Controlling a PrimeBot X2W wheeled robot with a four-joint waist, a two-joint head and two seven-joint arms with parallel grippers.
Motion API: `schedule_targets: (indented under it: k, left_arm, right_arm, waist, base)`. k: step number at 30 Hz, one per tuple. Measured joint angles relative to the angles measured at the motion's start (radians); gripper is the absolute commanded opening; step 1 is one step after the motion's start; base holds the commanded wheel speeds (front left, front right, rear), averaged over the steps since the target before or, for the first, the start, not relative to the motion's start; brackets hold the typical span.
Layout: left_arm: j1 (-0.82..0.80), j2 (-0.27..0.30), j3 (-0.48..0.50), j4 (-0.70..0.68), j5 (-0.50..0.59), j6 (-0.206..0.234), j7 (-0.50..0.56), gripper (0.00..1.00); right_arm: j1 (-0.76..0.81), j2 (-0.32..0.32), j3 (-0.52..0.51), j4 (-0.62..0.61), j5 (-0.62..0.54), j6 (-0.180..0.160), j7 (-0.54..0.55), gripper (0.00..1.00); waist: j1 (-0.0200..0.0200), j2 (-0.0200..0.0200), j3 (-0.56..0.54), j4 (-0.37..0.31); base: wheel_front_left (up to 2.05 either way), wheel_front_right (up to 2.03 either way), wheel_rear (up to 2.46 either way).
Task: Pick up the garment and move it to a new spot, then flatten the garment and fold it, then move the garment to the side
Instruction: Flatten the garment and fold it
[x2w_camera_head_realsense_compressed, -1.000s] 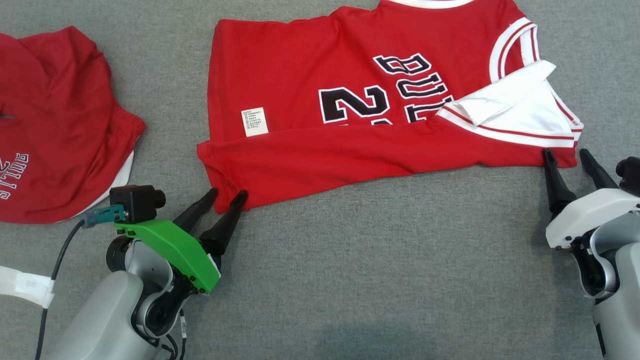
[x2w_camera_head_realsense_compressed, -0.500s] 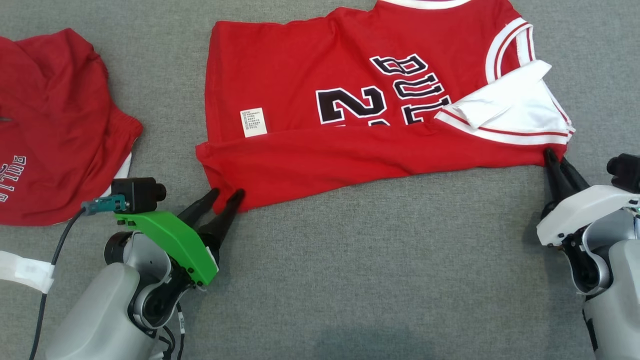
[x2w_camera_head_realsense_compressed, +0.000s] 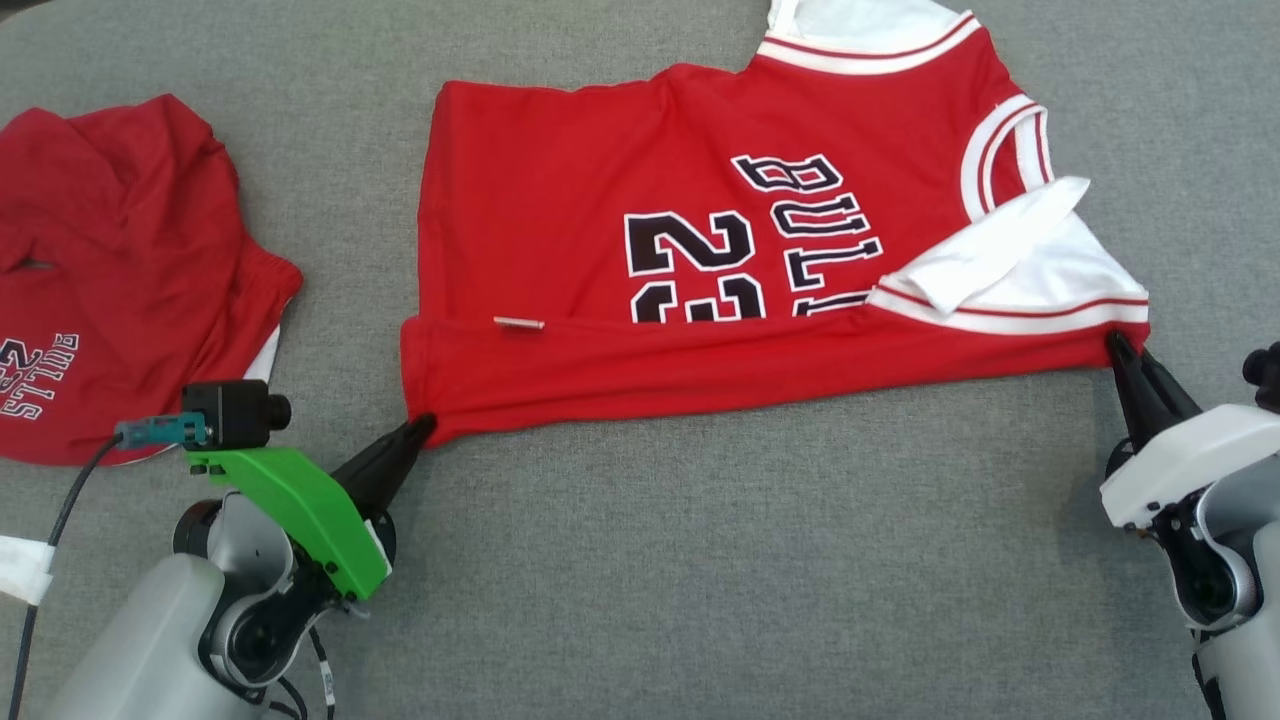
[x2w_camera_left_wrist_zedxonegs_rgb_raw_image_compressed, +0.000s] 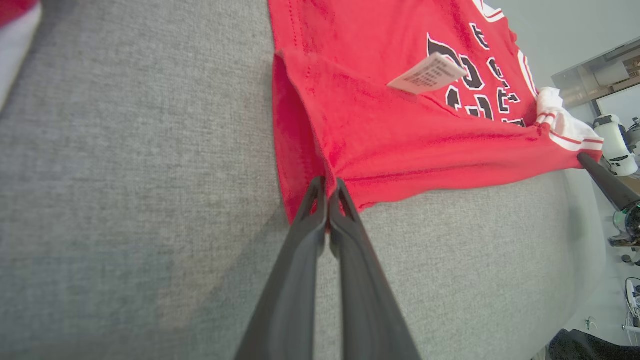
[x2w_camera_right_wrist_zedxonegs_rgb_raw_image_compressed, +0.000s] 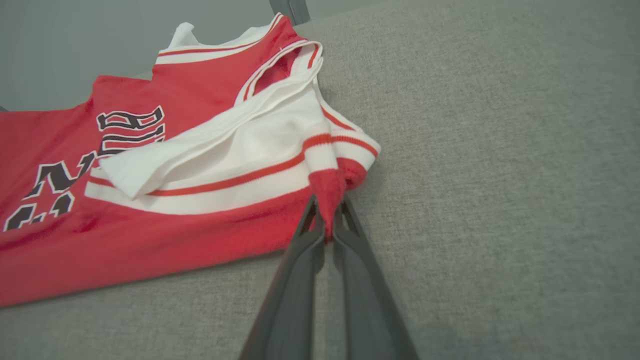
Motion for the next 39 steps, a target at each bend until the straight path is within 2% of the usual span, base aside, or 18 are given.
schedule_targets:
  k: [5, 9, 15, 20, 27, 28, 30, 31, 32, 33, 37, 39]
  left_arm:
    - [0.072, 0.052, -0.024, -0.071, -0.019, -0.002, 0.050, 0.00]
    - [0.156, 0.095, -0.049, -0.163, -0.036, -0.005, 0.090, 0.00]
    - [0.272, 0.144, -0.055, -0.284, -0.039, -0.006, 0.100, 0.00]
    - [0.306, 0.167, -0.048, -0.346, -0.046, -0.004, 0.100, 0.00]
    - [0.340, 0.177, -0.045, -0.413, -0.063, 0.024, 0.109, 0.00]
    - [0.343, 0.177, -0.048, -0.415, -0.063, 0.027, 0.112, 0.00]
    - [0.348, 0.177, -0.051, -0.422, -0.063, 0.035, 0.118, 0.00]
    - [0.348, 0.177, -0.051, -0.428, -0.062, 0.043, 0.118, 0.19]
    - [0.348, 0.177, -0.052, -0.429, -0.059, 0.050, 0.120, 0.40]
    - [0.347, 0.178, -0.054, -0.431, -0.055, 0.053, 0.126, 1.00]
    - [0.346, 0.195, -0.043, -0.445, -0.028, 0.087, 0.126, 1.00]
    - [0.346, 0.224, -0.030, -0.458, -0.009, 0.094, 0.126, 1.00]
  right_arm:
    - [0.102, -0.004, -0.016, -0.044, 0.035, 0.000, 0.030, 0.00]
    - [0.232, -0.015, -0.067, -0.102, 0.067, 0.000, 0.046, 0.00]
    - [0.372, -0.010, -0.117, -0.184, 0.109, 0.000, 0.063, 0.00]
    - [0.408, 0.013, -0.134, -0.221, 0.147, 0.000, 0.066, 0.00]
    - [0.413, 0.030, -0.114, -0.249, 0.156, -0.001, 0.078, 0.00]
    - [0.413, 0.029, -0.113, -0.249, 0.155, -0.001, 0.080, 0.04]
    - [0.413, 0.023, -0.107, -0.249, 0.143, -0.001, 0.085, 0.39]
    - [0.413, 0.020, -0.107, -0.250, 0.138, -0.003, 0.085, 0.90]
    - [0.414, 0.016, -0.108, -0.251, 0.132, -0.012, 0.085, 1.00]
    - [0.415, 0.011, -0.109, -0.252, 0.126, -0.018, 0.088, 1.00]
    - [0.427, -0.013, -0.116, -0.275, 0.100, -0.030, 0.115, 1.00]
    - [0.429, -0.035, -0.131, -0.309, 0.093, -0.037, 0.125, 1.00]
  waist:
    - [0.0000, 0.0000, -0.033, -0.009]
    - [0.0000, 0.0000, -0.052, -0.020]
    - [0.0000, 0.0000, -0.049, -0.037]
    - [0.0000, 0.0000, -0.041, -0.047]
    - [0.0000, 0.0000, -0.029, -0.061]
    - [0.0000, 0.0000, -0.026, -0.062]
    - [0.0000, 0.0000, -0.021, -0.063]
    - [0.0000, 0.0000, -0.018, -0.062]
    - [0.0000, 0.0000, -0.015, -0.061]
    - [0.0000, 0.0000, -0.012, -0.058]
    - [0.0000, 0.0000, 0.005, -0.051]
    - [0.0000, 0.0000, 0.016, -0.048]
  base:
    - [0.00, 0.00, 0.00]
    - [0.00, 0.00, 0.00]
    - [0.00, 0.00, 0.00]
    - [0.00, 0.00, 0.00]
    - [0.00, 0.00, 0.00]
    - [0.00, 0.00, 0.00]
    - [0.00, 0.00, 0.00]
    - [0.00, 0.00, 0.00]
    - [0.00, 0.00, 0.00]
    - [0.00, 0.00, 0.00]
    - [0.00, 0.00, 0.00]
    - [0.00, 0.00, 0.00]
